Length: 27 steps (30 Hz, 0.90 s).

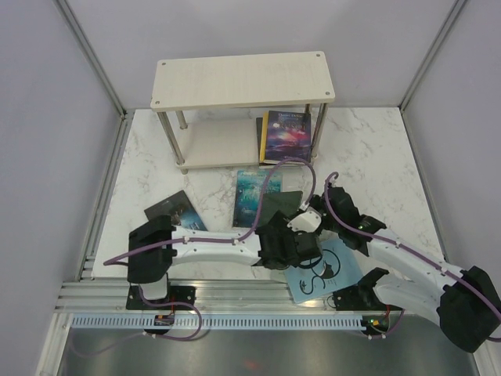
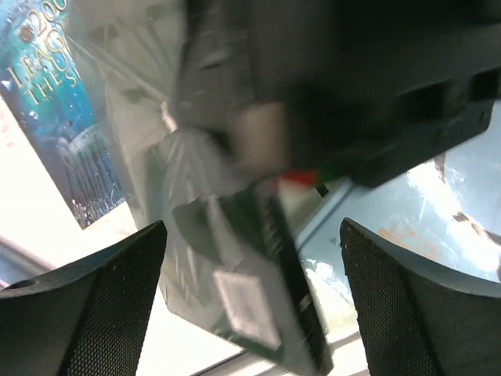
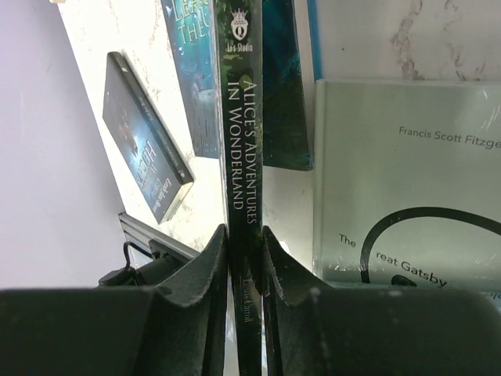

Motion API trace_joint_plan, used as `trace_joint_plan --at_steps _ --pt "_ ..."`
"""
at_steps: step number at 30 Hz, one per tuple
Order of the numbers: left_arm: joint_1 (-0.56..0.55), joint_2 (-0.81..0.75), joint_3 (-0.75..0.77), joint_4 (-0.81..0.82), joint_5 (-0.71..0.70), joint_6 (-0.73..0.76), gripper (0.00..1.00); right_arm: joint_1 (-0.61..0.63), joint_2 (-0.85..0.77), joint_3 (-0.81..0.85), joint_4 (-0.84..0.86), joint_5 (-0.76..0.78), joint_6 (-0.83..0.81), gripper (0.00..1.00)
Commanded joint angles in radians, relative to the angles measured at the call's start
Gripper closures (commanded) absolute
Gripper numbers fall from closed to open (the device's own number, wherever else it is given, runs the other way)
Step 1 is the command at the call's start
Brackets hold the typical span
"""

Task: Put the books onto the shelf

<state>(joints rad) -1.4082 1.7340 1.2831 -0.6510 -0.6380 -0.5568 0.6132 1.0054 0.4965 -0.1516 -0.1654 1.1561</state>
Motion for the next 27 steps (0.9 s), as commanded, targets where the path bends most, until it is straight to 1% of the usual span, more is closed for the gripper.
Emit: trace_joint_plan --at_steps 1,3,4,5,6,7,9,10,11,12,14,15,16,17,18,20,21,22,24,25,27 --pt "-0.037 0.111 0.123 -0.107 -0.190 -0.044 0.08 0.005 -0.027 0.065 -0.045 -0.035 0.014 1.00" --pt "-0.044 0.166 0.159 -0.146 -0.224 -0.052 0.16 0.005 -0.018 0.097 -0.068 -0.066 0.001 1.00" --pt "-0.047 0.174 0.183 -0.169 -0.247 -0.063 0.23 0.005 -0.016 0.120 -0.101 -0.074 -0.006 1.00" --pt "-0.048 0.180 0.191 -0.180 -0.255 -0.069 0.37 0.006 -0.017 0.131 -0.117 -0.078 -0.010 1.00" --pt "-0.048 0.180 0.196 -0.191 -0.270 -0.078 0.44 0.007 -0.028 0.140 -0.144 -0.075 -0.019 1.00" --pt "-0.048 0.180 0.203 -0.196 -0.279 -0.083 0.58 0.007 -0.037 0.149 -0.155 -0.072 -0.021 1.00" --pt "-0.046 0.173 0.208 -0.206 -0.299 -0.089 0.71 0.007 -0.065 0.157 -0.173 -0.066 -0.021 1.00" --pt "-0.046 0.165 0.208 -0.216 -0.316 -0.092 0.86 0.007 -0.073 0.163 -0.189 -0.063 -0.019 1.00" --pt "-0.046 0.162 0.209 -0.219 -0.322 -0.092 0.95 0.007 -0.079 0.168 -0.195 -0.065 -0.019 1.00" --pt "-0.046 0.157 0.208 -0.223 -0.331 -0.089 0.97 0.007 -0.086 0.172 -0.203 -0.066 -0.022 1.00" --pt "-0.046 0.147 0.206 -0.229 -0.334 -0.077 0.98 0.007 -0.091 0.189 -0.221 -0.057 -0.024 1.00" --pt "-0.046 0.142 0.205 -0.233 -0.336 -0.072 0.98 0.007 -0.094 0.197 -0.232 -0.053 -0.027 0.93" --pt "-0.046 0.130 0.199 -0.237 -0.335 -0.072 0.98 0.007 -0.094 0.217 -0.236 -0.036 -0.032 0.78" --pt "-0.046 0.121 0.193 -0.237 -0.335 -0.074 0.98 0.008 -0.093 0.230 -0.244 -0.025 -0.036 0.60" --pt "-0.048 0.110 0.190 -0.237 -0.330 -0.078 0.98 0.007 -0.088 0.246 -0.259 -0.011 -0.042 0.38" --pt "-0.046 0.070 0.176 -0.236 -0.316 -0.083 0.98 0.006 -0.079 0.309 -0.288 0.036 -0.068 0.22" --pt "-0.048 0.055 0.173 -0.234 -0.305 -0.083 0.98 0.005 -0.065 0.333 -0.325 0.052 -0.079 0.08" --pt "-0.046 0.039 0.168 -0.234 -0.299 -0.083 0.98 0.003 -0.057 0.387 -0.347 0.067 -0.100 0.06" --pt "-0.044 -0.013 0.163 -0.234 -0.287 -0.075 0.98 0.005 -0.051 0.442 -0.415 0.131 -0.119 0.03" --pt "-0.046 -0.031 0.154 -0.234 -0.281 -0.075 0.98 0.006 -0.056 0.488 -0.440 0.159 -0.127 0.02" --pt "-0.043 -0.092 0.144 -0.230 -0.261 -0.072 0.98 0.005 -0.086 0.520 -0.494 0.245 -0.139 0.02"
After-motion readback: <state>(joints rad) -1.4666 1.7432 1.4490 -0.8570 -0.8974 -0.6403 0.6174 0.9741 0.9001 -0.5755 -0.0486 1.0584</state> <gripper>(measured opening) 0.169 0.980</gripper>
